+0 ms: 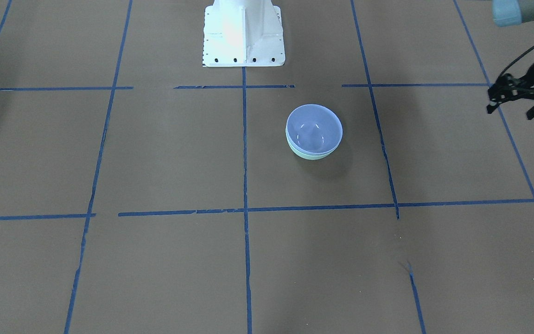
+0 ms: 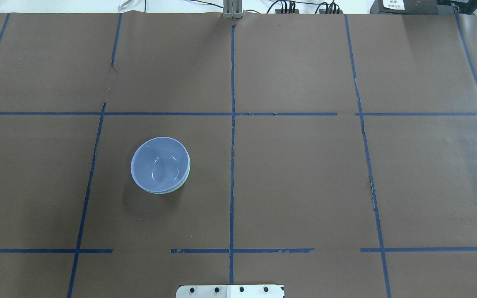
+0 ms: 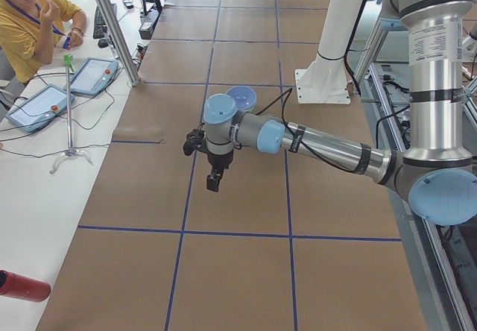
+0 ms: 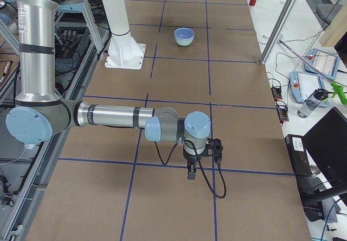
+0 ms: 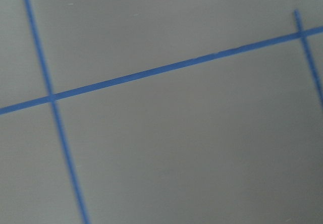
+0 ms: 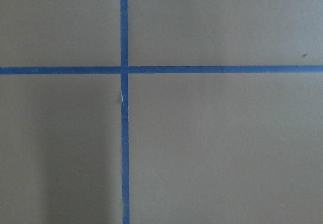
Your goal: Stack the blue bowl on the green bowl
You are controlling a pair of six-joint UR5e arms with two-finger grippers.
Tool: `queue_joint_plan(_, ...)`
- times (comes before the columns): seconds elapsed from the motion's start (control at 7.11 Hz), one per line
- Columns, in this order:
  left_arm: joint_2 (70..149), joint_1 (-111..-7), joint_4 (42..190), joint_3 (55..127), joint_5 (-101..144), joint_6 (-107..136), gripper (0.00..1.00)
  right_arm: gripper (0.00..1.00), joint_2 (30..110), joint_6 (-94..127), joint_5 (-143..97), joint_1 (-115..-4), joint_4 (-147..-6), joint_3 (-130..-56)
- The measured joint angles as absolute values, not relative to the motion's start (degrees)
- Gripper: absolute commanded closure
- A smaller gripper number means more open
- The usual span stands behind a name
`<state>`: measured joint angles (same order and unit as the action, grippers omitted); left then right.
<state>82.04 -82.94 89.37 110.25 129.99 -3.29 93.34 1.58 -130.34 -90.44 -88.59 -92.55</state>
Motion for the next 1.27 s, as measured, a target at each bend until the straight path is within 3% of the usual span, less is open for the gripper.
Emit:
queue_joint_plan(0.42,79.0,-92.3,87.7,105.6,132.2,-10.4,0.0,0.0,93.3,1.6,-130.3,-90.4,-88.6,-92.5)
queue_joint_plan(1.27,78.3,-92.9,88.2,104.1,135.1,-10.8,0.0,0.0,93.3,1.6,-130.4,-90.4,-88.6,-92.5)
